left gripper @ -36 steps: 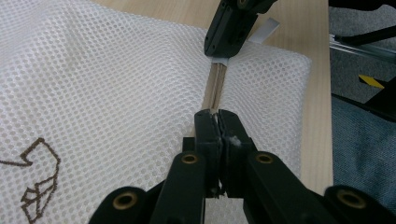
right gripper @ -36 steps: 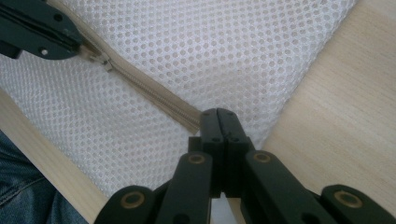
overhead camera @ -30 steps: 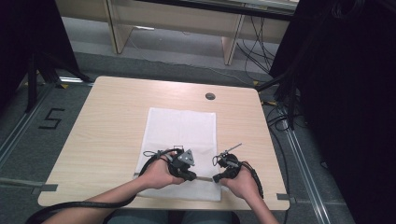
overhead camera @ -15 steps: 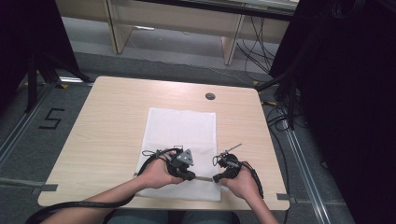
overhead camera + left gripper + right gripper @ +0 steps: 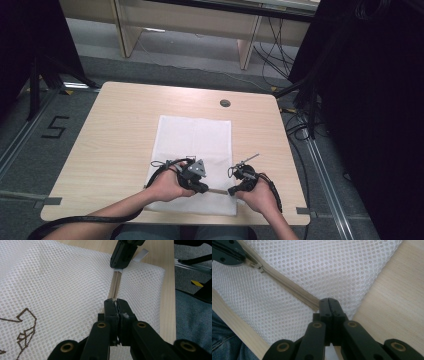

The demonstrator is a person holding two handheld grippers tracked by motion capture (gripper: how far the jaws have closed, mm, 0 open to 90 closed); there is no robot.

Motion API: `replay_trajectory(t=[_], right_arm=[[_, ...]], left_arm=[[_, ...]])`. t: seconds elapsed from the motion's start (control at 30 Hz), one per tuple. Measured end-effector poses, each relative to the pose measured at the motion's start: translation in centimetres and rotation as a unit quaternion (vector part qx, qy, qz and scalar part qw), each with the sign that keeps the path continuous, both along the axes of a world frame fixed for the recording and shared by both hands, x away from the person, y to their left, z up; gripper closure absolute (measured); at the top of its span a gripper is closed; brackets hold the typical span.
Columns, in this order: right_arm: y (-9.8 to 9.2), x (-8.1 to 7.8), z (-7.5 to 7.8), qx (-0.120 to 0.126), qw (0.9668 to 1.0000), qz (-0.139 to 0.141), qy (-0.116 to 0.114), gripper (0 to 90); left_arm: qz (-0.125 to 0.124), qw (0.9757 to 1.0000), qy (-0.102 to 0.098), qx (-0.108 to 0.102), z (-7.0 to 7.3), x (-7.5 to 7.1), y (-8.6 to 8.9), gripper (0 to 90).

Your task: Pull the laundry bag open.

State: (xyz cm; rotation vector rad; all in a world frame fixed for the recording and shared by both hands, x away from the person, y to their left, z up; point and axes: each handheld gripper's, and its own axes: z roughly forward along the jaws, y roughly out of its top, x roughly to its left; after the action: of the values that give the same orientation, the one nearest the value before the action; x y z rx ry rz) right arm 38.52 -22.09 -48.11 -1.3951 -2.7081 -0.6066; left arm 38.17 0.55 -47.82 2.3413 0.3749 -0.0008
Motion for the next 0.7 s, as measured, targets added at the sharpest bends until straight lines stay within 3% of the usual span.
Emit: replay_trajectory(t=[0.7], right_arm=[[0.0, 0.01, -0.01, -0.002, 1.0, -0.003, 0.001, 90.0]], left_arm=[[0.004, 1.0, 0.001, -0.005, 0.0, -0.03, 0.86, 87.5]])
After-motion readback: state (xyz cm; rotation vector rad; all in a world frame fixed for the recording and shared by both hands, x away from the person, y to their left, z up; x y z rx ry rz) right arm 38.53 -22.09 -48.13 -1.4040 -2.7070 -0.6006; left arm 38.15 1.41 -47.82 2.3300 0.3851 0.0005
